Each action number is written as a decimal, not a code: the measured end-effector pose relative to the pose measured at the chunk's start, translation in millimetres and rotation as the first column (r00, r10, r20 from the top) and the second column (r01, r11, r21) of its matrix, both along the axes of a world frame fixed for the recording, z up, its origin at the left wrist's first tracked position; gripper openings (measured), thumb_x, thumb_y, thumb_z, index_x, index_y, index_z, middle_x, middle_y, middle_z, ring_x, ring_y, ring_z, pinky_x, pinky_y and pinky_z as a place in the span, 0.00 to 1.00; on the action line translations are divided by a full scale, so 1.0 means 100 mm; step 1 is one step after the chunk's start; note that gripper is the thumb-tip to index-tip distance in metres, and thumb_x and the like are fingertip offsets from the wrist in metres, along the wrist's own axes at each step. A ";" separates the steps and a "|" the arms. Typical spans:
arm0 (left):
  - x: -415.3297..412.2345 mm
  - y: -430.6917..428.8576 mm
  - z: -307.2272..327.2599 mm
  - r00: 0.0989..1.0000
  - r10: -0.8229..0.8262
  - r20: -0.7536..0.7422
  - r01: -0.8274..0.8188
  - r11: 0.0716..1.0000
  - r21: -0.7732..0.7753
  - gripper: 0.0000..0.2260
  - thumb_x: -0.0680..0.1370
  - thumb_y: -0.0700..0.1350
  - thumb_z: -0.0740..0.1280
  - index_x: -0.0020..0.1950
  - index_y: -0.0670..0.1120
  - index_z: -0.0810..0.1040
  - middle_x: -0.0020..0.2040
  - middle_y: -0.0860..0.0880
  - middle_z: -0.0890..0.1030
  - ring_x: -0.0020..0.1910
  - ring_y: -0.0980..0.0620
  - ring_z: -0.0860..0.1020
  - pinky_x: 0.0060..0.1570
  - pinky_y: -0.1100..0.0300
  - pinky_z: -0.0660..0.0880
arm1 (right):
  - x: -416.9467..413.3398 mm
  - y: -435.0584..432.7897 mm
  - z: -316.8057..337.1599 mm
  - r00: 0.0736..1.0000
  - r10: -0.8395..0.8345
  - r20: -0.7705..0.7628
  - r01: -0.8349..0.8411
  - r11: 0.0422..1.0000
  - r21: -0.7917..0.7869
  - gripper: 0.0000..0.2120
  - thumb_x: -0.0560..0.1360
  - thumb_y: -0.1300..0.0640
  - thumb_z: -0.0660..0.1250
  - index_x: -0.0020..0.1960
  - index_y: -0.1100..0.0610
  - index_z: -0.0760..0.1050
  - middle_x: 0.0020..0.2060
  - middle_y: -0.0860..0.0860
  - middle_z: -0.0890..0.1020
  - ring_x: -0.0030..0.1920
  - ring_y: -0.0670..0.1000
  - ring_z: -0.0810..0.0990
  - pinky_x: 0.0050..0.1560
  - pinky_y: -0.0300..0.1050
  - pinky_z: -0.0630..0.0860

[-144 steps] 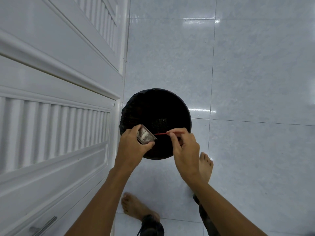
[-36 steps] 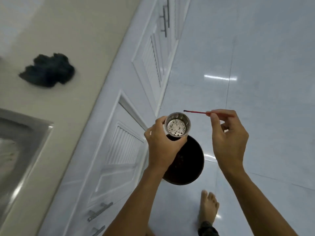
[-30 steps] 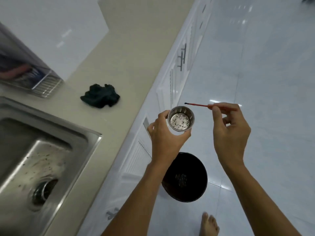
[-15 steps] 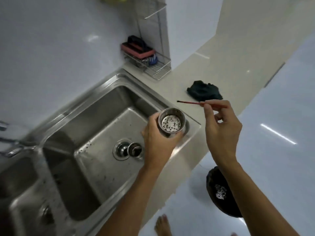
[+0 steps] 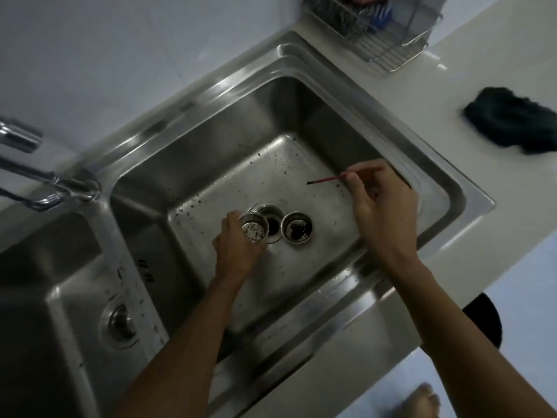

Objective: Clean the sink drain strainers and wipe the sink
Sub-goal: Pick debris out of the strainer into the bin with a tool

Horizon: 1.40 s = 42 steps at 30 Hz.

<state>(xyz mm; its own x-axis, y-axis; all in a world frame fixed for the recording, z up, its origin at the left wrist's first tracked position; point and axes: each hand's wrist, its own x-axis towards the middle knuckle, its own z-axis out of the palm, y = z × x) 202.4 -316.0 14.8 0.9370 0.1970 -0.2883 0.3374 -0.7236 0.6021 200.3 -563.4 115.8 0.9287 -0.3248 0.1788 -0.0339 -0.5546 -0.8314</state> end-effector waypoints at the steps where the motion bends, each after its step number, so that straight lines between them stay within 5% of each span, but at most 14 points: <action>1: 0.04 0.04 -0.09 0.999 -0.005 -0.032 0.006 1.000 0.012 0.34 0.69 0.45 0.80 0.71 0.50 0.67 0.68 0.46 0.74 0.68 0.40 0.73 0.70 0.49 0.67 | 0.03 0.02 -0.04 1.000 0.002 -0.021 -0.002 1.000 -0.008 0.07 0.82 0.51 0.65 0.57 0.52 0.79 0.41 0.40 0.80 0.45 0.44 0.80 0.45 0.34 0.78; 4: 0.08 0.11 -0.28 0.998 -0.020 -0.060 0.024 0.998 0.059 0.32 0.69 0.46 0.80 0.68 0.50 0.68 0.66 0.47 0.76 0.65 0.44 0.74 0.70 0.50 0.59 | 0.09 0.04 -0.13 0.997 0.001 -0.079 -0.003 0.999 -0.034 0.07 0.82 0.51 0.66 0.57 0.52 0.78 0.41 0.39 0.80 0.46 0.42 0.80 0.44 0.33 0.79; 10: -0.03 0.19 -0.45 0.995 -0.038 -0.091 0.049 0.993 0.111 0.32 0.68 0.47 0.80 0.67 0.50 0.69 0.65 0.47 0.76 0.64 0.44 0.75 0.69 0.47 0.62 | 0.09 0.16 -0.25 0.982 0.018 -0.188 -0.032 0.997 -0.072 0.09 0.82 0.50 0.65 0.58 0.52 0.78 0.43 0.37 0.79 0.41 0.44 0.82 0.44 0.41 0.83; 13: -0.01 0.21 -0.44 0.993 -0.086 -0.085 0.101 0.978 0.182 0.42 0.64 0.55 0.83 0.73 0.50 0.66 0.72 0.45 0.69 0.73 0.43 0.67 0.73 0.45 0.59 | 0.15 0.22 -0.26 0.979 0.017 -0.204 -0.031 0.997 -0.066 0.09 0.81 0.50 0.65 0.59 0.52 0.78 0.46 0.40 0.81 0.40 0.40 0.81 0.43 0.39 0.82; 16: 0.02 0.13 -0.39 0.943 -0.329 0.058 0.289 0.890 0.353 0.50 0.62 0.66 0.80 0.77 0.48 0.65 0.76 0.45 0.65 0.78 0.44 0.62 0.75 0.42 0.56 | 0.16 0.25 -0.26 0.977 0.017 -0.214 -0.032 0.997 -0.065 0.09 0.81 0.50 0.65 0.58 0.52 0.78 0.46 0.41 0.81 0.39 0.41 0.81 0.43 0.42 0.83; 19: 0.14 -0.01 -0.35 0.819 -0.561 0.122 0.465 0.773 0.432 0.49 0.62 0.69 0.77 0.76 0.47 0.68 0.76 0.45 0.68 0.77 0.44 0.64 0.75 0.39 0.56 | 0.16 0.27 -0.23 0.979 0.009 -0.203 -0.026 0.996 -0.084 0.08 0.81 0.50 0.65 0.58 0.51 0.78 0.42 0.39 0.80 0.37 0.44 0.82 0.41 0.47 0.83; 23: 0.38 -0.26 -0.38 0.756 -0.655 0.016 0.580 0.680 0.448 0.45 0.66 0.68 0.75 0.77 0.47 0.68 0.75 0.47 0.71 0.76 0.46 0.66 0.76 0.39 0.47 | 0.14 0.22 -0.15 0.986 0.005 -0.168 -0.019 0.996 -0.082 0.08 0.82 0.50 0.66 0.57 0.52 0.78 0.44 0.42 0.82 0.38 0.45 0.82 0.42 0.48 0.82; 27: 0.42 -0.39 -0.49 0.782 -0.622 -0.024 0.582 0.716 0.385 0.38 0.69 0.62 0.75 0.76 0.49 0.71 0.70 0.48 0.77 0.72 0.48 0.72 0.74 0.44 0.39 | 0.06 0.09 -0.09 0.989 0.007 -0.148 -0.019 0.997 -0.078 0.08 0.82 0.51 0.65 0.57 0.53 0.78 0.45 0.44 0.83 0.42 0.43 0.81 0.45 0.44 0.82; 34: 0.29 -0.55 -0.27 0.881 -0.468 0.068 0.438 0.862 0.257 0.36 0.68 0.58 0.77 0.73 0.49 0.71 0.66 0.48 0.75 0.66 0.45 0.74 0.75 0.42 0.55 | -0.21 -0.19 -0.02 0.994 -0.052 -0.091 0.051 0.999 -0.013 0.06 0.81 0.51 0.66 0.55 0.51 0.79 0.42 0.43 0.83 0.37 0.45 0.81 0.40 0.50 0.82; 37: 0.26 -0.66 0.07 0.927 -0.368 0.068 0.355 0.922 0.155 0.39 0.67 0.54 0.79 0.75 0.49 0.69 0.67 0.47 0.69 0.66 0.40 0.71 0.71 0.46 0.64 | -0.35 -0.29 0.09 0.996 -0.088 -0.026 0.088 0.996 0.016 0.05 0.81 0.51 0.67 0.53 0.50 0.80 0.41 0.42 0.83 0.37 0.44 0.80 0.38 0.44 0.80; 42: 0.18 -1.16 0.85 0.880 -0.361 0.309 0.337 0.933 0.128 0.34 0.66 0.47 0.80 0.71 0.48 0.74 0.64 0.46 0.71 0.60 0.40 0.77 0.64 0.44 0.75 | -0.64 -0.69 0.46 0.982 -0.166 0.085 0.154 0.979 0.131 0.04 0.81 0.52 0.68 0.53 0.51 0.80 0.42 0.42 0.85 0.36 0.48 0.82 0.39 0.49 0.78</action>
<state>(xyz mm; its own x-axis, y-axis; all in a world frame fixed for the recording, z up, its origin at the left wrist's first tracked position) 220.3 -431.6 99.7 0.9875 -0.1516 0.0427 -0.1481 -0.8018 0.5789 136.1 -632.9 161.9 0.8437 -0.4926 0.2134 -0.0311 -0.4417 -0.8966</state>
